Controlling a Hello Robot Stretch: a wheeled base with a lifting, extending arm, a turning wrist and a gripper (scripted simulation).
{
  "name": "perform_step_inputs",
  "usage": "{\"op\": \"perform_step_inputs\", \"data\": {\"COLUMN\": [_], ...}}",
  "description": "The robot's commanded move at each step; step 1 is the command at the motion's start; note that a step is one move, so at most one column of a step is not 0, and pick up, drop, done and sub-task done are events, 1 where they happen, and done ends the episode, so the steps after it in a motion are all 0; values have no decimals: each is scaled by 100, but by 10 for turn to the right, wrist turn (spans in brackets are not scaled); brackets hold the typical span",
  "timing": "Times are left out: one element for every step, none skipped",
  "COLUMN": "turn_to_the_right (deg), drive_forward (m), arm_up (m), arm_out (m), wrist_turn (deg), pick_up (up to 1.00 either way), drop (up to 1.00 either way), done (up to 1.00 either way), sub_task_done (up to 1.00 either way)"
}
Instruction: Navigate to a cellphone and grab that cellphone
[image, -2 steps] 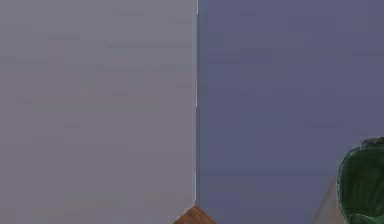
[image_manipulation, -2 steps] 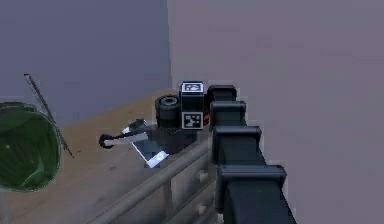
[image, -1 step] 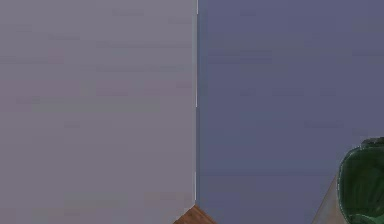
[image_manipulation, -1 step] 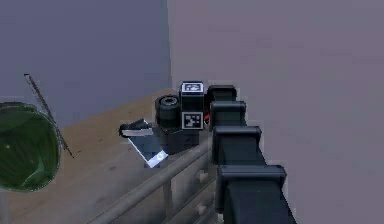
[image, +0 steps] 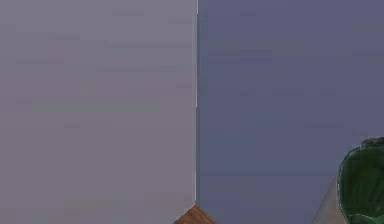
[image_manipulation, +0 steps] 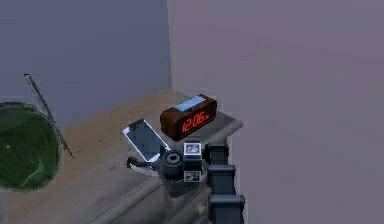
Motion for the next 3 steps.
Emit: {"op": "perform_step_inputs", "data": {"turn_to_the_right": [0,0,0], "drive_forward": [0,0,0], "arm_up": [0,10,0], "arm_out": [0,0,0], "wrist_turn": [0,0,0], "pick_up": [100,0,0], "drop": [0,0,0], "done": [0,0,100], "sub_task_done": [0,0,0]}}
